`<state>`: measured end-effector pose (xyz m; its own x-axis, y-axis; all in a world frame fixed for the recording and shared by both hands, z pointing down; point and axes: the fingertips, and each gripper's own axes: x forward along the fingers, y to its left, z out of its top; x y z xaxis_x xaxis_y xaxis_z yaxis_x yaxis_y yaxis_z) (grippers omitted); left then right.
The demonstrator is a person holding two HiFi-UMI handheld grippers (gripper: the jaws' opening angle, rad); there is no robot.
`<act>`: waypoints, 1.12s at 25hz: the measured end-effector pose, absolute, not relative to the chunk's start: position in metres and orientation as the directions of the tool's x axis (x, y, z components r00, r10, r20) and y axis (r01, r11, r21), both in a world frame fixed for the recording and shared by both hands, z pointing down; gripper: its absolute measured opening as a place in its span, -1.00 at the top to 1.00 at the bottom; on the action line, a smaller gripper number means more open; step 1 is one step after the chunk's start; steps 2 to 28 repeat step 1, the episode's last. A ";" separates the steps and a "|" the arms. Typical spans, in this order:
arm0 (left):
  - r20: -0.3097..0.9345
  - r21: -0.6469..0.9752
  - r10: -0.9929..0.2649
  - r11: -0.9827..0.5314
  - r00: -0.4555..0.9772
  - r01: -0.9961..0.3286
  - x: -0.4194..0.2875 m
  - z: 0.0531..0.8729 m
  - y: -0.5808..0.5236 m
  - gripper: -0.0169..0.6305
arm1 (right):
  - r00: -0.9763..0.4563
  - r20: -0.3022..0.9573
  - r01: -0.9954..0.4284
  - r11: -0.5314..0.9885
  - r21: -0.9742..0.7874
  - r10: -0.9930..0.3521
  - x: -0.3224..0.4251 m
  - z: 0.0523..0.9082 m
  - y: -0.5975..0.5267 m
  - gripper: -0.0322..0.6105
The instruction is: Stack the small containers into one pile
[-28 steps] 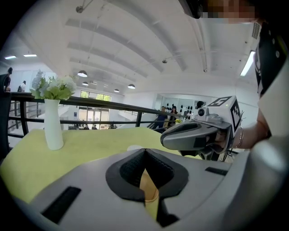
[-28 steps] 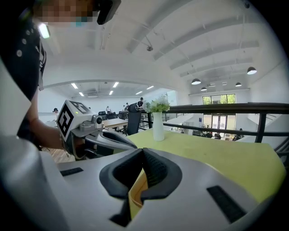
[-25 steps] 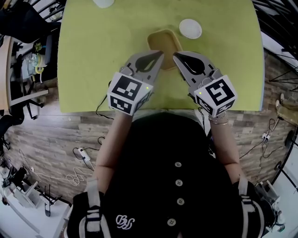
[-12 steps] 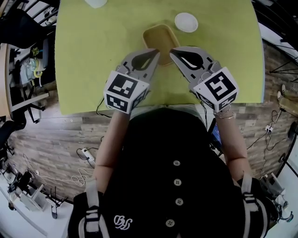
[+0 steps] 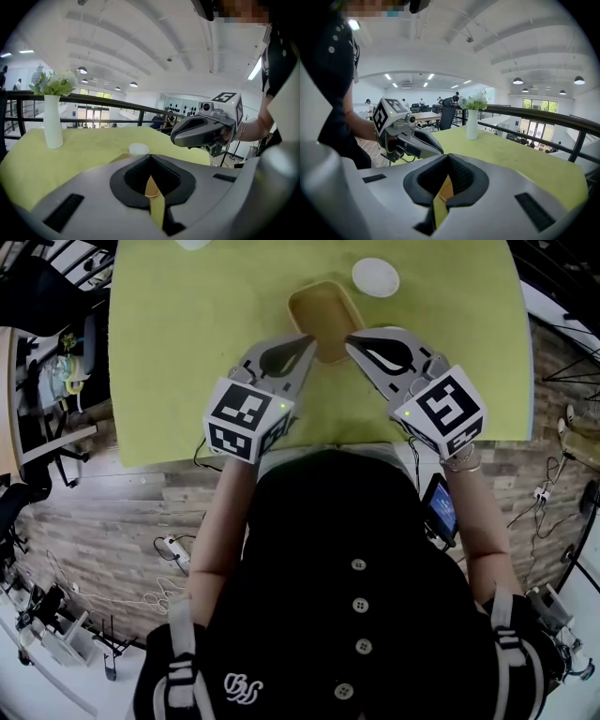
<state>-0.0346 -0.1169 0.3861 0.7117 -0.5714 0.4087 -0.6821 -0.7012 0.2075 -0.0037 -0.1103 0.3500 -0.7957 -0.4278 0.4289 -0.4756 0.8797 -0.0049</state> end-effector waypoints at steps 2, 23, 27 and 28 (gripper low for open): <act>0.409 0.210 -0.570 -0.702 0.713 -0.681 -0.035 0.386 -0.116 0.91 | -0.793 0.431 -0.478 0.878 -0.002 -0.431 -0.002 0.350 -0.110 0.87; 0.409 0.210 -0.570 -0.702 0.713 -0.681 -0.035 0.386 -0.116 0.91 | -0.793 0.431 -0.478 0.878 -0.002 -0.431 -0.002 0.350 -0.110 0.87; 0.409 0.210 -0.570 -0.702 0.713 -0.681 -0.035 0.386 -0.116 0.91 | -0.793 0.431 -0.478 0.878 -0.002 -0.431 -0.002 0.350 -0.110 0.87; 0.409 0.210 -0.570 -0.702 0.713 -0.681 -0.035 0.386 -0.116 0.91 | -0.793 0.431 -0.478 0.878 -0.002 -0.431 -0.002 0.350 -0.110 0.87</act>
